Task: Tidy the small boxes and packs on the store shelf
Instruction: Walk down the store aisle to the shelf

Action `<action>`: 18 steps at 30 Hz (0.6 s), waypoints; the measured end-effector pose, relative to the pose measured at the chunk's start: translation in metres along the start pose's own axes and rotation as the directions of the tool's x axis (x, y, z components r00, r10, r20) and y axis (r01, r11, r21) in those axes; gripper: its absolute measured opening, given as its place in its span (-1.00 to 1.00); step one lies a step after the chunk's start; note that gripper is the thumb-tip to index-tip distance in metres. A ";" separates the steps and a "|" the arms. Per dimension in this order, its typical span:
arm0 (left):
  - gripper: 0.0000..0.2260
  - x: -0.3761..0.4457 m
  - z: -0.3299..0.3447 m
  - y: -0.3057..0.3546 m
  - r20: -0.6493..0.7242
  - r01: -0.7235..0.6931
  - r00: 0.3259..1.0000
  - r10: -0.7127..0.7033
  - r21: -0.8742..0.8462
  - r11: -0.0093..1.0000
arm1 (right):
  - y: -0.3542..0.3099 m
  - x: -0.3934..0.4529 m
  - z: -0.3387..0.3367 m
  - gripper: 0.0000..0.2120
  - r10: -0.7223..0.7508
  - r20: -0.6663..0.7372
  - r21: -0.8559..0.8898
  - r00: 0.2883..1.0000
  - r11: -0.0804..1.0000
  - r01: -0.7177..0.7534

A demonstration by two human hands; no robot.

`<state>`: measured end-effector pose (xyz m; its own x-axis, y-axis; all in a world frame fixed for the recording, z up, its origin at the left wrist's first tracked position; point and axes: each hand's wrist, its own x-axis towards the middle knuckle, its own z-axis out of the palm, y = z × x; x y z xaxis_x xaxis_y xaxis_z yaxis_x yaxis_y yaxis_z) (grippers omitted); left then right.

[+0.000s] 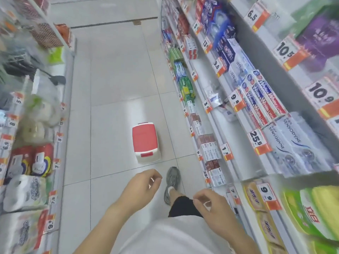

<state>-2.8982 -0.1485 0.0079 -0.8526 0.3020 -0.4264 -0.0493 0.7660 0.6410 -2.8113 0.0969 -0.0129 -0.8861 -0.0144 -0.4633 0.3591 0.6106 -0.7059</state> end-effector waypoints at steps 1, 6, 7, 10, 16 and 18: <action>-0.88 0.027 -0.011 0.008 0.011 -0.005 1.000 0.005 0.002 1.000 | -0.009 0.029 -0.014 -0.96 -0.010 -0.002 0.004 1.000 1.000 0.010; -0.89 0.133 -0.067 0.041 0.004 -0.017 1.000 0.017 0.027 1.000 | -0.073 0.168 -0.088 -0.92 -0.073 -0.035 0.013 0.997 0.997 0.073; -0.89 0.151 -0.078 0.046 -0.004 -0.019 1.000 0.019 0.023 1.000 | -0.087 0.192 -0.101 -0.91 -0.085 -0.042 0.019 0.995 0.996 0.086; -0.88 0.203 -0.111 0.055 -0.016 -0.017 1.000 0.017 0.015 1.000 | -0.124 0.256 -0.134 -0.91 -0.121 -0.059 0.013 0.991 0.992 0.122; -0.87 0.318 -0.162 0.074 0.022 -0.063 0.998 0.062 0.061 0.996 | -0.155 0.361 -0.173 -0.95 -0.122 -0.101 0.023 0.987 0.992 0.125; -0.86 0.365 -0.174 0.082 0.049 -0.095 0.995 0.092 0.058 0.994 | -0.155 0.395 -0.184 -0.95 -0.099 -0.143 0.048 0.985 0.993 0.107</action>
<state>-3.3041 -0.0742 0.0164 -0.8272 0.3985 -0.3962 0.0622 0.7656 0.6403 -3.2711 0.1418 0.0119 -0.9501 0.0381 -0.3096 0.2757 0.5667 -0.7764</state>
